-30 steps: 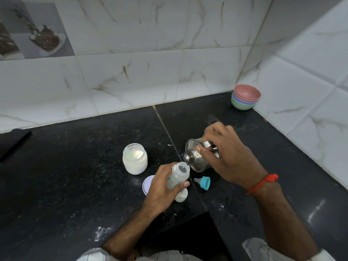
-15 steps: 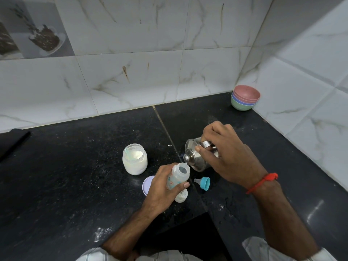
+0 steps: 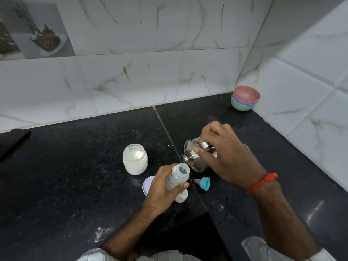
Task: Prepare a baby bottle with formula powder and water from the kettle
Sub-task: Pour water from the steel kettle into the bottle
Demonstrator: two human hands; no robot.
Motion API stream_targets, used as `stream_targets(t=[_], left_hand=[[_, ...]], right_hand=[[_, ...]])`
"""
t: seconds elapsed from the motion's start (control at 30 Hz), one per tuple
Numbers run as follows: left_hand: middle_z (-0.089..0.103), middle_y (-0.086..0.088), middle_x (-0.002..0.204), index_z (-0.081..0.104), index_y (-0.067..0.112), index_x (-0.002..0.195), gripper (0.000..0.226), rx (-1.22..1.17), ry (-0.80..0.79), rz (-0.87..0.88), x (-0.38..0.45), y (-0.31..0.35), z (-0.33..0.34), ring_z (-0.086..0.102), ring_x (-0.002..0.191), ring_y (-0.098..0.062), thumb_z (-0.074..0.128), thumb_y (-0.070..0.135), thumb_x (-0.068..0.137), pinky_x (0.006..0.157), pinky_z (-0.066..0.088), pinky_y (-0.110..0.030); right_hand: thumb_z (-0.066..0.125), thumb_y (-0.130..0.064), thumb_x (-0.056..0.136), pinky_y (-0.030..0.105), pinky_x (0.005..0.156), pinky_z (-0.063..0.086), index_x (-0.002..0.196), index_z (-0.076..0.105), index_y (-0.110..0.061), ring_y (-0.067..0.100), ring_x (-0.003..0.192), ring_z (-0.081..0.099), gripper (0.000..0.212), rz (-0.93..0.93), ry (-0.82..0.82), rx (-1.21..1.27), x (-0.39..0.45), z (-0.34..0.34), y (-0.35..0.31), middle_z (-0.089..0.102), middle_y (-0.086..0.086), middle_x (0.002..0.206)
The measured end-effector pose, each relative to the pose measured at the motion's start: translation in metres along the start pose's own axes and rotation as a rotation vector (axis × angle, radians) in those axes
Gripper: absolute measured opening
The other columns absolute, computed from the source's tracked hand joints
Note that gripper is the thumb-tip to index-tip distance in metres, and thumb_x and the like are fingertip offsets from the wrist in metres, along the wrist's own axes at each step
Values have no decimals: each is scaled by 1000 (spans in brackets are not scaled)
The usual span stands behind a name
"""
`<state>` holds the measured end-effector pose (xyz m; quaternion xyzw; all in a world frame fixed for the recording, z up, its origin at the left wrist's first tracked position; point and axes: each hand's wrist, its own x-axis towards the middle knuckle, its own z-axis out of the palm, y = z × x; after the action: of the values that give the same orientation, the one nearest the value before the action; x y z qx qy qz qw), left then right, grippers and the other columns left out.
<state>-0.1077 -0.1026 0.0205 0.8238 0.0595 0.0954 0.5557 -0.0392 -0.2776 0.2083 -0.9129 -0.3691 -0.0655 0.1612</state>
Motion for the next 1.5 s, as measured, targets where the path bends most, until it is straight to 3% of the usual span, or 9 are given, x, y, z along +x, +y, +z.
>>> stream_targets(t=[0.17, 0.43, 0.67, 0.93, 1.2, 1.37, 1.5], left_hand=[[61, 5, 133, 60, 32, 135, 58, -8, 2, -6, -2, -1, 1, 60, 124, -11, 88, 34, 85, 105, 53, -35], [61, 5, 133, 59, 31, 136, 59, -3, 0, -29, -3, -2, 3, 60, 124, -14, 88, 34, 85, 107, 53, -42], [60, 8, 133, 54, 43, 131, 58, 7, 1, -22, -3, 0, 4, 59, 123, -11, 87, 38, 85, 105, 54, -38], [60, 6, 134, 58, 30, 138, 61, 3, -8, -32, -3, -2, 5, 59, 124, -13, 87, 38, 85, 107, 53, -42], [60, 7, 133, 55, 42, 133, 58, -22, -4, -14, -1, -2, 5, 59, 124, -11, 87, 37, 85, 105, 53, -39], [61, 8, 132, 51, 54, 127, 58, -30, 0, 1, 1, -1, 5, 59, 124, -8, 87, 37, 84, 104, 53, -35], [61, 8, 131, 52, 56, 124, 57, -35, 2, 12, 3, -1, 5, 59, 122, -7, 87, 38, 84, 103, 53, -34]], right_hand=[[59, -36, 99, 14, 66, 31, 104, 58, -23, 7, 100, 37, 14, -14, 8, 2, 0, 0, -1, 38, -15, 112], [58, -37, 100, 10, 66, 28, 107, 60, -22, 6, 101, 36, 17, -19, -17, -11, -1, 1, -2, 41, -14, 115], [59, -37, 101, 10, 66, 26, 107, 60, -22, 7, 103, 36, 16, -22, -33, -8, -1, 0, -3, 45, -12, 117], [52, -42, 99, 9, 69, 29, 108, 61, -23, 9, 106, 38, 22, -25, -65, -27, 1, 0, -1, 48, -9, 120], [53, -41, 101, 10, 69, 29, 108, 60, -23, 7, 104, 37, 20, -28, -64, -49, 3, -1, 0, 47, -10, 118], [53, -41, 102, 20, 76, 36, 106, 59, -24, 9, 105, 39, 19, -33, -64, -49, 5, -1, 0, 47, -9, 118], [53, -41, 101, 20, 76, 38, 106, 60, -24, 10, 105, 39, 19, -35, -58, -48, 6, 0, 1, 46, -10, 117]])
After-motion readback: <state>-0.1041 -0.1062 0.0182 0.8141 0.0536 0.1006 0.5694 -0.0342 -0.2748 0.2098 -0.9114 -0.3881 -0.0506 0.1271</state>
